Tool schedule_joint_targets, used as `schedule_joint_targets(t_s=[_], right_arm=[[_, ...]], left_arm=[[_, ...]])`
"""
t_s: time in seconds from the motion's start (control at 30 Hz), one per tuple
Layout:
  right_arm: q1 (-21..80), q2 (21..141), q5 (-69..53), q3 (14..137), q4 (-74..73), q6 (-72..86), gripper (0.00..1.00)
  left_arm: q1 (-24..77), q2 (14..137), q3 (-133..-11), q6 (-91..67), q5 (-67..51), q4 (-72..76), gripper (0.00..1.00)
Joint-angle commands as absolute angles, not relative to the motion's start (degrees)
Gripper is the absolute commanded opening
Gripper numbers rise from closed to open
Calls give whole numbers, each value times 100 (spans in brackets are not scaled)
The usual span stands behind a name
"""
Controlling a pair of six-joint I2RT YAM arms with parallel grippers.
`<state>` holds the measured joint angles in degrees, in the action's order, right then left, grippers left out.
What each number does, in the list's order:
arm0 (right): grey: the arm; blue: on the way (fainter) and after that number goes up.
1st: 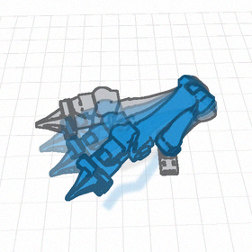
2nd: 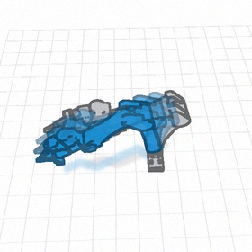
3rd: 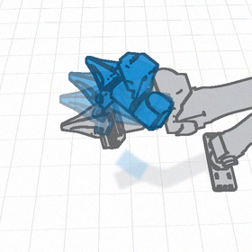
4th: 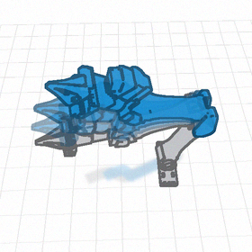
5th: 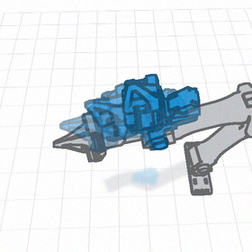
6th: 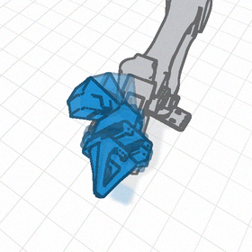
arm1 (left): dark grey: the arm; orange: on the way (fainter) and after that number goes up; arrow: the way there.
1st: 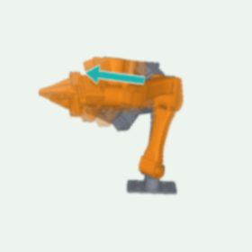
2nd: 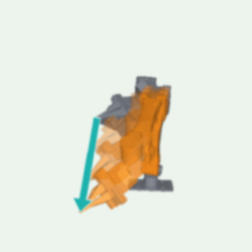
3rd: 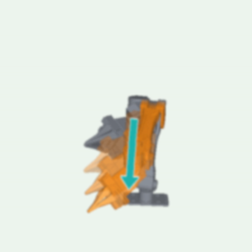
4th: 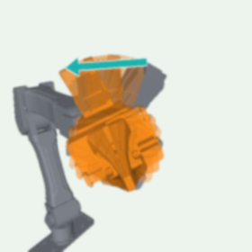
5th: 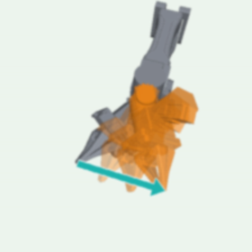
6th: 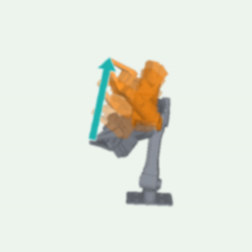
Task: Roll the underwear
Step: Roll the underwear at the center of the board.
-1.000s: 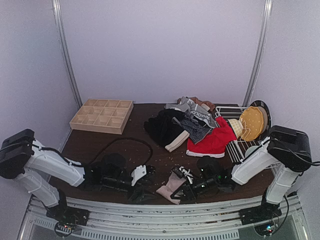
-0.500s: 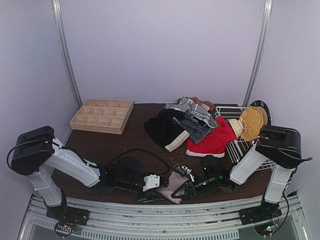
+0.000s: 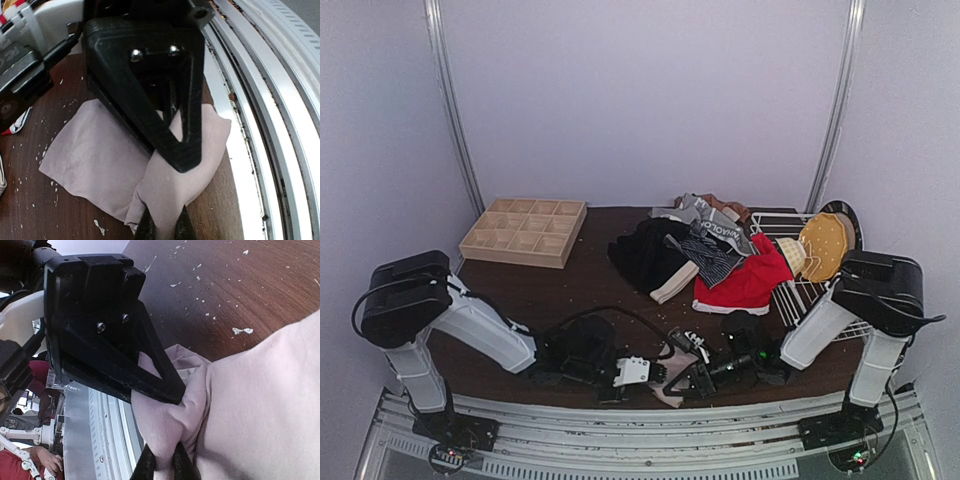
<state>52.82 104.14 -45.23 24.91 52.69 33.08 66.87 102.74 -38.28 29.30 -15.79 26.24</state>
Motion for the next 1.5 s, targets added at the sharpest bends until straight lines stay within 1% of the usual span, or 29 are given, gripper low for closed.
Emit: schedule_joint_targets(t_s=[0.0, 0.1, 0.2, 0.37, 0.43, 0.53, 0.6, 0.77, 0.9, 1.17, 1.3, 1.47], right_arm=[[5319, 10302, -4231, 2241, 4589, 3267, 6], [5422, 9965, -3925, 2153, 4469, 3121, 26], [5636, 9438, -3436, 2094, 4015, 2802, 39], [6012, 8301, -2408, 2013, 3270, 2286, 48], [6262, 7750, -1763, 2066, 2739, 1983, 49], [6722, 7324, -1048, 2265, 1972, 1524, 50], [6902, 7210, -703, 2377, 1618, 1312, 50], [7188, 7312, -326, 2521, 1199, 1044, 50], [7440, 7500, -56, 2589, 1162, 966, 49], [7845, 7700, 559, 2593, 1405, 910, 50], [7837, 7211, 874, 2261, 1736, 1059, 52], [7849, 6580, 1010, 2097, 1606, 982, 53]], left_arm=[[6698, 10407, -4058, 2918, -1686, 2283, 0], [6697, 10361, -4148, 2862, -1825, 1956, 0], [6697, 10306, -4267, 2752, -1981, 1450, 0], [6676, 10308, -4612, 2423, -2485, 397, 0], [6652, 10345, -4762, 2263, -2659, 12, 0], [6578, 10514, -5138, 2141, -3047, -656, 0], [6520, 10671, -5426, 2100, -3279, -1052, 0], [6301, 11195, -6162, 1781, -3687, -1835, 0], [6118, 11635, -6721, 1548, -3891, -2533, 0], [5903, 12124, -7221, 1283, -4251, -2949, 0], [5890, 12103, -7170, 1274, -4332, -2886, 0], [5873, 12138, -7149, 1211, -4471, -2779, 0]])
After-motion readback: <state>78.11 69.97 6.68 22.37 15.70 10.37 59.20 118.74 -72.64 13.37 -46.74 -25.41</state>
